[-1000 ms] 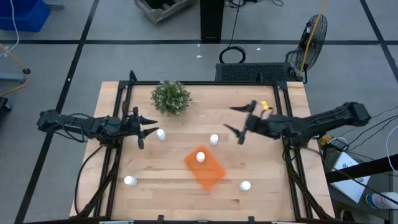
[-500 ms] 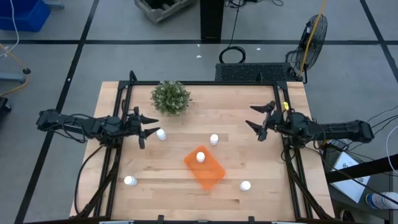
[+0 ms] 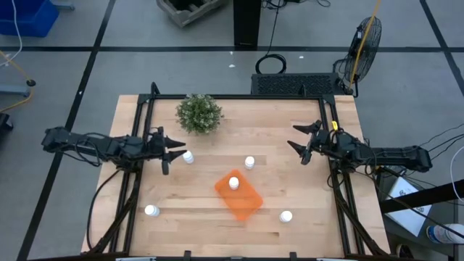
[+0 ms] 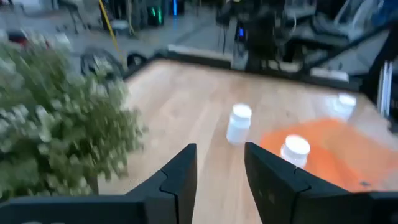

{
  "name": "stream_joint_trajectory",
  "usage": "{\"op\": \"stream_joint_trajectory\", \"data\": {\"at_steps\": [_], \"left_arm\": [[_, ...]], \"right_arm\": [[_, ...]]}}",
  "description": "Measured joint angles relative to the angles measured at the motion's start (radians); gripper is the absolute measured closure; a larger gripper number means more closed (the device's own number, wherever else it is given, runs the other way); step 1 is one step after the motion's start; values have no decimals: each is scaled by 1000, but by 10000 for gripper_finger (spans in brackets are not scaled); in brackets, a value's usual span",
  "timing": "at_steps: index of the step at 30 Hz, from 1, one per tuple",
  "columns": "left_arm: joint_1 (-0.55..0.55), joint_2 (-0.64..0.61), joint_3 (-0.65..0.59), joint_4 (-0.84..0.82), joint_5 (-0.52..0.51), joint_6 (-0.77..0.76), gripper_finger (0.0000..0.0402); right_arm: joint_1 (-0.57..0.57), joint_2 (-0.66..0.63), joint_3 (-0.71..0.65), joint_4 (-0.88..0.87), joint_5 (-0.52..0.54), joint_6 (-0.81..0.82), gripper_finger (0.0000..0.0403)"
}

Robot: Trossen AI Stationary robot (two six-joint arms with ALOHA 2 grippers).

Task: Pick and place pill bottles into a basket
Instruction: Put the white medicine bottle into the orange bin

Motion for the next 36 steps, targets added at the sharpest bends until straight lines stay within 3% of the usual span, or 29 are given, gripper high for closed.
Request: {"op": "stream_joint_trajectory", "data": {"at_steps": [6,12,17,23,30,36], "left_arm": [[18,112,126,-190,-73,-92,263],[48,250,271,-364,-59,-128,206],[88,397,386,-543,25,-155,154],[141,562,531,-639,105,-95,115],[210,727,659,-830,139,-69,101],[223,805,661,-843,197,-12,98]], "right_arm": [[0,0,0,-1,0,0,78],[0,0,0,-5,0,8,78],[0,1,0,-4,0,15,78],[0,1,0,-4,1,16,78],[0,1,-18,11,2,40,78],[0,1,-30,20,7,42,78]]}}
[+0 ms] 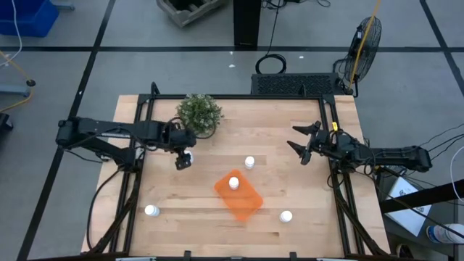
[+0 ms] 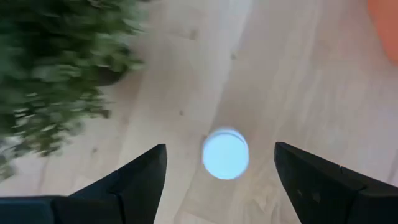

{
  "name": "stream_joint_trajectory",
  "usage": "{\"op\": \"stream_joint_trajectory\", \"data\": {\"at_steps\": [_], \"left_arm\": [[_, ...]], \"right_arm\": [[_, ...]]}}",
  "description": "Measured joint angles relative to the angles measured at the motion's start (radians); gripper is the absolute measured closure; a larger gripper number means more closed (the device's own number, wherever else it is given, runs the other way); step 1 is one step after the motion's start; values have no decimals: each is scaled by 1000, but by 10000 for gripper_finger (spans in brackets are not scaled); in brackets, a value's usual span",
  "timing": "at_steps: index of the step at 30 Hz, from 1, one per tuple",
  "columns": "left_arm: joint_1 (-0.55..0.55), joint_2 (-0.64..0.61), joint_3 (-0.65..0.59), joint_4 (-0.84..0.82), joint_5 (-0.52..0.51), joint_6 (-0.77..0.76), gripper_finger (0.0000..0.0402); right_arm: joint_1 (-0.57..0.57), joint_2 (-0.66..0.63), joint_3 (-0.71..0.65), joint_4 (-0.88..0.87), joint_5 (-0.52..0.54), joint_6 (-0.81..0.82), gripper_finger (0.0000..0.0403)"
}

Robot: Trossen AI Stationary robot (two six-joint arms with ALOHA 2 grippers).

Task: Pick and place pill bottles into a basket
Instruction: Put the white medicine bottle into the orange bin

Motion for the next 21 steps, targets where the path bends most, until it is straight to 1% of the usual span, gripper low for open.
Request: {"op": "stream_joint_trajectory", "data": {"at_steps": [8,21], "left_arm": [[1,63,-1,-28,64,19,101],[1,138,-2,-46,53,22,112]], "right_arm": [[0,0,-2,4,1,0,78],[0,0,-4,4,-1,3,78]]}}
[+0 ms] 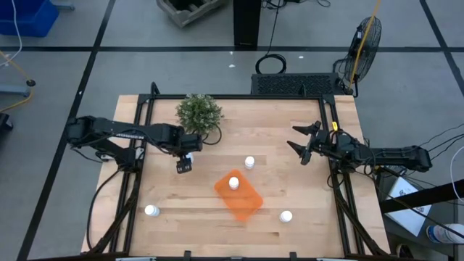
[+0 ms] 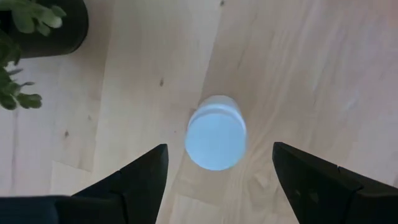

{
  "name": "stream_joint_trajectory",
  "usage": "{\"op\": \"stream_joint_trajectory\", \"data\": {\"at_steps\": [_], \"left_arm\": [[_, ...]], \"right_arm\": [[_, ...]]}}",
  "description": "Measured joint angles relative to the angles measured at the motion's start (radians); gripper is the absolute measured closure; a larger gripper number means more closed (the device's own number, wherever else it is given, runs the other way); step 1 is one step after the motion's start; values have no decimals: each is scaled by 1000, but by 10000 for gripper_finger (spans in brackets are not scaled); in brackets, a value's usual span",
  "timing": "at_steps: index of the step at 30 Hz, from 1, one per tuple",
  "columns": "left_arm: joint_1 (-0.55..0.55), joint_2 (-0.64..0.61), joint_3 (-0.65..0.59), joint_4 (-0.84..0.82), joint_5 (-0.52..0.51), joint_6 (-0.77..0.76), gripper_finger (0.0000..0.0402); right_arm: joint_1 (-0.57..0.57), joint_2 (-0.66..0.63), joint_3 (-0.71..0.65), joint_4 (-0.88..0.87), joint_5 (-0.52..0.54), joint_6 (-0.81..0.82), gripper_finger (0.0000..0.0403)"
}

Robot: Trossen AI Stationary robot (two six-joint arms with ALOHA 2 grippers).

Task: Pick and place pill bottles into a basket
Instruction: Put the white medicine bottle into the orange bin

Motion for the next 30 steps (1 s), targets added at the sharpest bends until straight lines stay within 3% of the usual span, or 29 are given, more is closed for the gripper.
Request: {"op": "stream_joint_trajectory", "data": {"at_steps": [16,30], "left_arm": [[0,39,-1,27,10,41,116],[0,39,-92,124,22,23,126]], "right_arm": [[0,0,-1,0,-2,3,78],[0,0,-1,0,-2,4,78]]}}
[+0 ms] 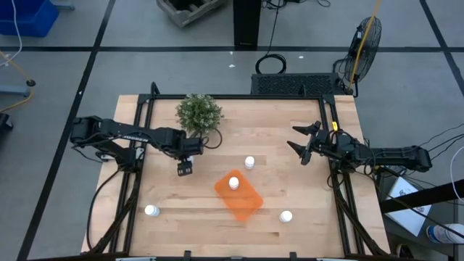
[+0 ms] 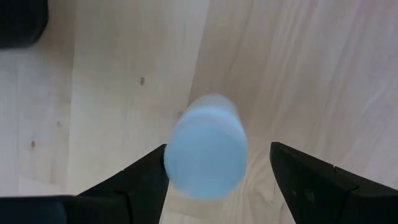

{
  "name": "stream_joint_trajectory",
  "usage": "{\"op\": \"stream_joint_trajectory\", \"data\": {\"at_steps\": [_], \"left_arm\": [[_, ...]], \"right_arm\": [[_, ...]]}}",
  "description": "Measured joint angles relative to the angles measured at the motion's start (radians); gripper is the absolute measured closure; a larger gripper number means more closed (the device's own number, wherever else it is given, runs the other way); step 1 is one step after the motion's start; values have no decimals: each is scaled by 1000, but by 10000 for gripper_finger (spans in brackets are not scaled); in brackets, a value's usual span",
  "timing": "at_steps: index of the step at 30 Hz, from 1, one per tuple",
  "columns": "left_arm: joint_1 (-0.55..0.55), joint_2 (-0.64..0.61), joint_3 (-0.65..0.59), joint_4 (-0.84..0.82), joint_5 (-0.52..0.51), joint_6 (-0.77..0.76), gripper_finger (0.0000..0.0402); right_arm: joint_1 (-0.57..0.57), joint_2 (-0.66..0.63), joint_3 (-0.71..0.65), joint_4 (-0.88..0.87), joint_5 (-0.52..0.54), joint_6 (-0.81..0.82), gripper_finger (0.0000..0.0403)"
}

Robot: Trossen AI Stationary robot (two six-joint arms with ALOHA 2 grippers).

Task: Pick and place pill bottles into a basket
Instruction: Put the white medicine bottle into the orange bin

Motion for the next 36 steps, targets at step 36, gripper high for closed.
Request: {"op": "stream_joint_trajectory", "data": {"at_steps": [36], "left_arm": [[-38,-15,21,154,28,131,242]], "right_arm": [[0,0,-1,0,0,17,78]]}}
